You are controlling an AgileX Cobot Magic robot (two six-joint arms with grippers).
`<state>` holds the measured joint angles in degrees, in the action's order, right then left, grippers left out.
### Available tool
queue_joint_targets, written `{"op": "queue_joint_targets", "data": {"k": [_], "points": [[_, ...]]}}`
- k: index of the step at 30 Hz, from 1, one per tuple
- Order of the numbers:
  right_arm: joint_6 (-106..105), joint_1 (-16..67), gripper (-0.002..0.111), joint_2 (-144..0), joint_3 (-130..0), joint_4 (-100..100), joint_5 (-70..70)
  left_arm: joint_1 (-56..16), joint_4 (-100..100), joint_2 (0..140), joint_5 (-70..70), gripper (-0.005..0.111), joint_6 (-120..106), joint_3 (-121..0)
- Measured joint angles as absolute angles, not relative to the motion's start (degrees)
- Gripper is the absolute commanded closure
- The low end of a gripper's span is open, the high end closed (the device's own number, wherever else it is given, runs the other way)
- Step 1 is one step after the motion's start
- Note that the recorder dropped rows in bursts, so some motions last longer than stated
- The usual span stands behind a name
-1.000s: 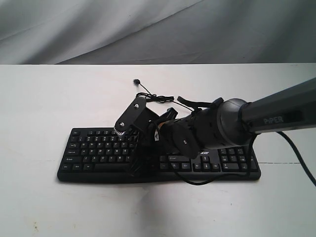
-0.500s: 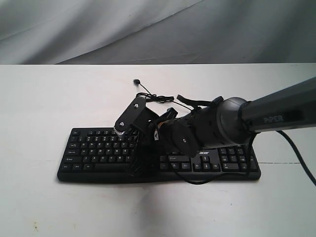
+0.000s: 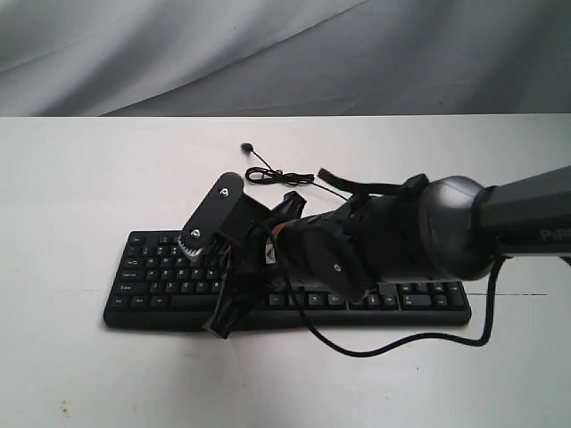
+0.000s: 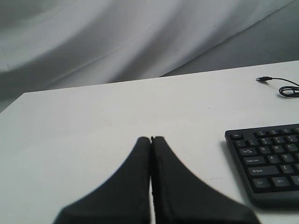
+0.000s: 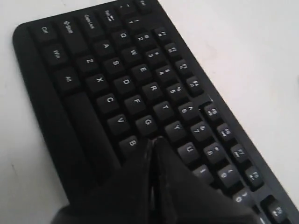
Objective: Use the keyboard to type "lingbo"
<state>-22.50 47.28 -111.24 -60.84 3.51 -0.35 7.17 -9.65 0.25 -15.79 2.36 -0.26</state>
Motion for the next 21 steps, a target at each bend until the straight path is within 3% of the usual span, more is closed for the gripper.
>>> {"op": "queue_joint_targets", "data": {"k": [21], "points": [[-22.4,47.5,0.108,-116.5,-60.8,4.7,-4.5,7.2,-9.6,0.2,-15.8,0.107,2.4,-0.3]]}}
